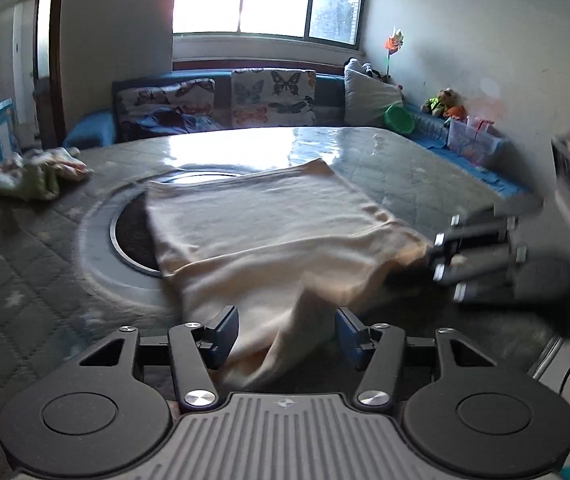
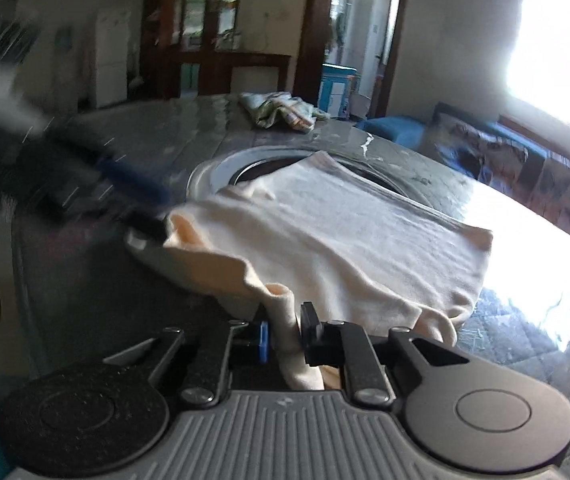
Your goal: Fold clothes
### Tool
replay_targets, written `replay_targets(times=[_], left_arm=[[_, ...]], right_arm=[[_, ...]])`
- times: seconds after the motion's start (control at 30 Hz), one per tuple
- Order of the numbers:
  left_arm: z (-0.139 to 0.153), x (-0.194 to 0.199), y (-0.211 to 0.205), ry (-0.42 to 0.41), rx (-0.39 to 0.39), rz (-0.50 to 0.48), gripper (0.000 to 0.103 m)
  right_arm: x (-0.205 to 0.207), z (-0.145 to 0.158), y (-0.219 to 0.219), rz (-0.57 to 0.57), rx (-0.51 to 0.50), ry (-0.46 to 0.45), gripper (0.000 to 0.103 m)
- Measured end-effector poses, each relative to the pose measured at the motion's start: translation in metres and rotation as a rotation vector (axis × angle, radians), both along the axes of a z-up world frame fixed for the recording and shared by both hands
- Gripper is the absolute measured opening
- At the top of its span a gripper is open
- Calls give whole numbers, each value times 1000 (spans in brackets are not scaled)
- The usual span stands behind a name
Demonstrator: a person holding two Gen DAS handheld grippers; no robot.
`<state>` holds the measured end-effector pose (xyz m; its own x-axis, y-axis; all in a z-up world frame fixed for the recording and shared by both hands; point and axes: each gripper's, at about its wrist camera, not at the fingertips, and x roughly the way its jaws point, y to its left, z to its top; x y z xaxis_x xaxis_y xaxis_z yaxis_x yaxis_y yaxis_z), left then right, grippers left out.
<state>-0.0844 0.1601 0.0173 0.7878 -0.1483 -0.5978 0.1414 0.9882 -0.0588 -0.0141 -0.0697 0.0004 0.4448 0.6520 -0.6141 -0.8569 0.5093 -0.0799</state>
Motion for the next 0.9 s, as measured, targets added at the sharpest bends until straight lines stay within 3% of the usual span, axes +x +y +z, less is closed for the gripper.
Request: replay_targets(times=[0.13, 0.3, 0.4, 0.53, 0.63, 0.9], left_arm=[[-9, -7, -4, -21, 119, -19, 71], [-22, 0, -15, -62, 291, -69, 70], [-31, 7, -14, -58, 337, -99, 40], [-42, 15, -10, -49, 373, -133, 17], [-37, 10, -8, -75, 352, -136, 12], [-14, -28, -8, -102, 282, -150, 11]], right_arm=[[16, 9, -3, -30, 49, 55, 13], [19, 14, 3, -38, 58, 48, 13], [18, 12, 4, -45, 61, 45, 12], [13, 11, 2, -50, 69, 37, 9], [7, 12, 0, -53, 87, 31, 8], [-22, 31, -20, -1, 121, 12, 7]])
